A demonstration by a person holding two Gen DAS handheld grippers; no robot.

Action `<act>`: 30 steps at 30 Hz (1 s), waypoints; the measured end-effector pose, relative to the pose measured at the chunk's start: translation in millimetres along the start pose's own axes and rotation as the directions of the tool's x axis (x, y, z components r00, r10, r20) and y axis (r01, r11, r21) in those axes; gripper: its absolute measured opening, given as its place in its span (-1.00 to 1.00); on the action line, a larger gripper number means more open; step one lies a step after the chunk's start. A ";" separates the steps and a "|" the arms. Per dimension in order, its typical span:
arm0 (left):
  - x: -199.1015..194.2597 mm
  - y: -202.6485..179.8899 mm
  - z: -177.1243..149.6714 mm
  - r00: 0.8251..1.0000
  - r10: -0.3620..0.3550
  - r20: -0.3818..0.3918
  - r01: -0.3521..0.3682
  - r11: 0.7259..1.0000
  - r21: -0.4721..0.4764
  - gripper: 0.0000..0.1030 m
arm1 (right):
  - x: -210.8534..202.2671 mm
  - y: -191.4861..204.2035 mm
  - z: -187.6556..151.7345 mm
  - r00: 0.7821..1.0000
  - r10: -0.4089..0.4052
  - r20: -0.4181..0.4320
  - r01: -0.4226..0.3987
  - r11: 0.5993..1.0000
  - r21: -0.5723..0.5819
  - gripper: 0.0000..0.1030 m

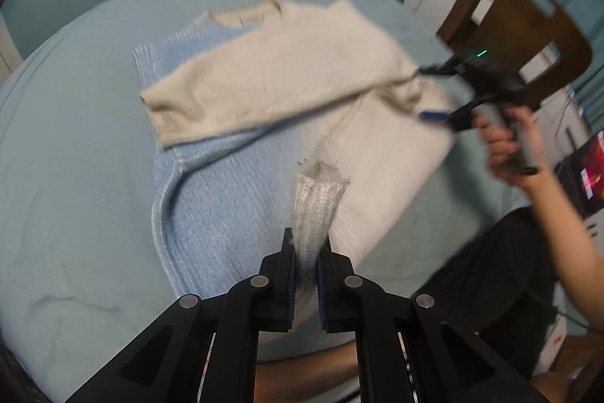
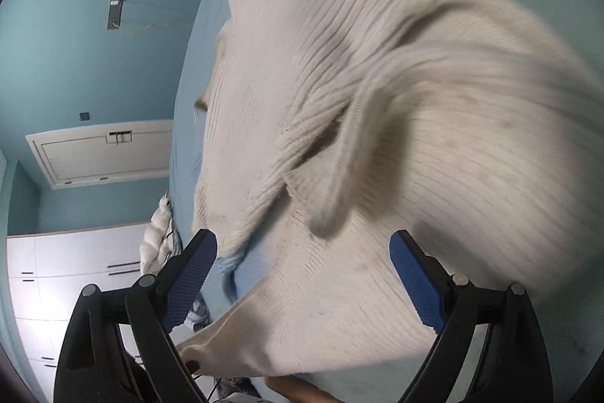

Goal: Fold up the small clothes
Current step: 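Grasp the hem edge with the left tool and lift it over the body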

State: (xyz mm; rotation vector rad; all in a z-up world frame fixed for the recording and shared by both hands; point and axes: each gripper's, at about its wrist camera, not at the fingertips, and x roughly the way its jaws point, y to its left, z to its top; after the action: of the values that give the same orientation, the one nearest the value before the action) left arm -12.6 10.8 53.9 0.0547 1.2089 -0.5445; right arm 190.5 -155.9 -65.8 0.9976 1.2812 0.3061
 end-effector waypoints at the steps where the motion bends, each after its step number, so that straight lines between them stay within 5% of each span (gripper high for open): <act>1: -10.0 -0.5 -0.6 1.000 -0.009 0.018 0.009 1.000 -0.004 -0.84 | 6.3 0.3 4.1 1.000 -0.010 -0.004 0.010 1.000 -0.002 0.77; 5: -39.9 -6.9 -4.7 0.995 -0.027 0.098 0.029 0.999 -0.014 -0.85 | 25.0 -7.0 20.9 0.999 -0.031 -0.008 0.031 0.999 0.028 0.59; 6: -47.6 -8.9 -6.5 0.991 -0.030 0.127 0.033 0.999 -0.017 -0.85 | 25.3 -8.8 23.7 1.000 -0.025 -0.007 0.026 0.999 0.031 0.37; 9: -63.3 -6.9 -9.3 0.980 0.025 0.199 -0.010 0.997 -0.077 -0.85 | 16.4 -10.0 30.2 0.999 -0.043 0.006 0.043 0.999 -0.008 -0.89; 12: -78.4 -0.2 -12.6 0.964 0.043 0.261 -0.007 0.990 -0.137 -0.85 | -11.3 -19.0 18.8 0.997 -0.035 0.074 0.032 0.999 0.040 -0.89; 15: -90.4 1.7 -20.2 0.950 0.016 0.312 0.032 0.988 -0.149 -0.85 | -62.2 -18.3 -12.2 0.981 0.085 0.172 -0.096 0.994 0.055 -0.89; 17: -103.3 3.4 -27.4 0.936 0.007 0.351 0.053 0.986 -0.161 -0.85 | -111.6 -6.1 -43.8 0.951 0.162 0.262 -0.161 0.987 -0.026 -0.89; 20: -126.7 8.2 -39.7 0.908 0.014 0.419 0.069 0.981 -0.182 -0.85 | -195.6 7.4 -107.2 0.878 0.255 0.405 -0.199 0.964 -0.177 -0.90; 23: -146.1 12.8 -50.0 0.867 0.003 0.498 0.104 0.977 -0.186 -0.85 | -247.3 7.2 -149.8 0.815 0.324 0.480 -0.252 0.945 -0.211 -0.91; 30: -182.9 16.4 -77.1 0.833 0.026 0.552 0.123 0.965 -0.231 -0.87 | -291.8 38.3 -233.0 0.768 0.393 0.506 -0.244 0.909 -0.337 -0.92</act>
State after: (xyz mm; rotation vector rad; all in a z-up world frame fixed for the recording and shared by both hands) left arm -117.1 117.6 185.5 -0.3404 0.7005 -0.4018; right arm -96.6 -231.8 163.7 0.9867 0.5047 0.3903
